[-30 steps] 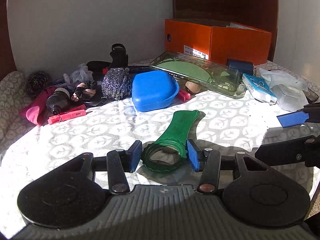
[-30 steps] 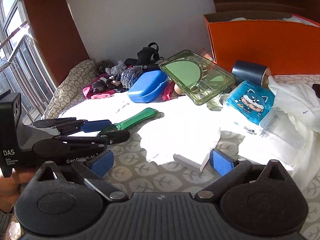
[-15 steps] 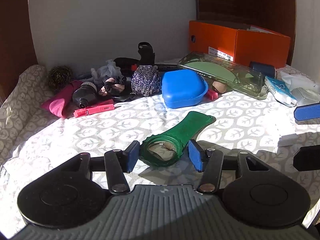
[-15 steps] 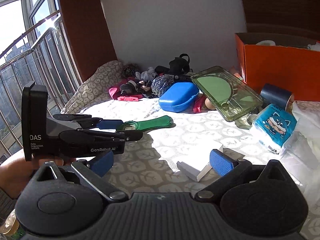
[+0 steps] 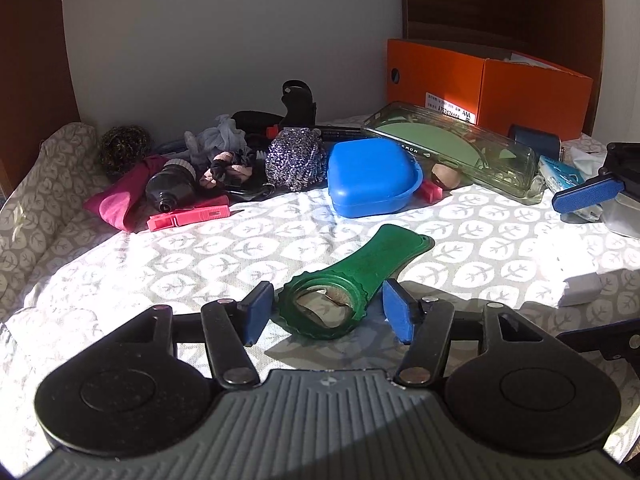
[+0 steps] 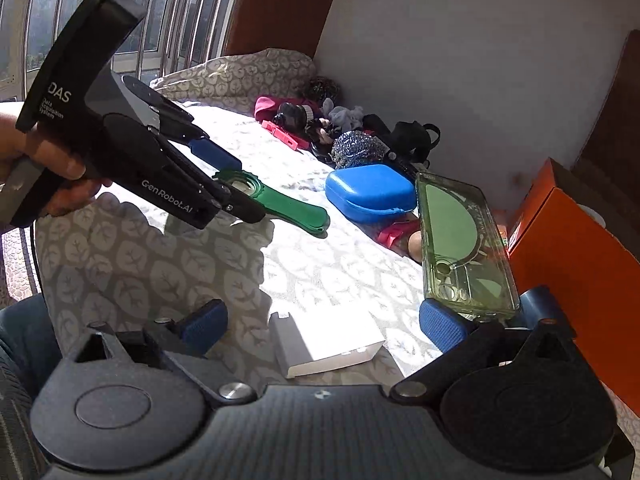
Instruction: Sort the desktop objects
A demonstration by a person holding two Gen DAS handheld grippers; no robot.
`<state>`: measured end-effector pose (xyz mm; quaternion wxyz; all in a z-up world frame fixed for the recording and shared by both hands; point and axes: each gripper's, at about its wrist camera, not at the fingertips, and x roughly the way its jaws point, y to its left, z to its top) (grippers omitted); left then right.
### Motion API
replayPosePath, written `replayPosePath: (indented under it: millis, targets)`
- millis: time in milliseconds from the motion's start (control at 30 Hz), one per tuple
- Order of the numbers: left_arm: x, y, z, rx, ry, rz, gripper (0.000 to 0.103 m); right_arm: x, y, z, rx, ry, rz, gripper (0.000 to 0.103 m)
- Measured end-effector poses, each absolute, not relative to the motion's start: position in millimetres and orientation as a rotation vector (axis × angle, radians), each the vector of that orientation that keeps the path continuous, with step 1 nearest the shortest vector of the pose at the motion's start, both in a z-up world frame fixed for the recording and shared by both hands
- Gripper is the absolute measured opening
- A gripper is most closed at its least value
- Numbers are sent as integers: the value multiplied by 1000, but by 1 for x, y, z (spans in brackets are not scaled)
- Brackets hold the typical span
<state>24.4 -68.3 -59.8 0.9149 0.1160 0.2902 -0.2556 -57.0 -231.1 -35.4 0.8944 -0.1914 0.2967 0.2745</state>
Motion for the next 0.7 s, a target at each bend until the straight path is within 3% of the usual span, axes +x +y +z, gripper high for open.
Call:
replayPosePath:
  millis: [133, 267, 300, 700]
  targets:
    - [24, -70, -60, 218, 598, -510, 56, -45, -249, -38, -287, 656, 639, 99]
    - [17, -73, -59, 220, 590, -494, 48, -45, -258, -40, -184, 666, 701, 56]
    - [17, -72, -59, 213, 591, -494, 48, -47, -259, -39, -176, 664, 699, 53]
    - [1, -76, -46, 173, 576, -564, 48, -57, -282, -33, 20, 608, 600, 53]
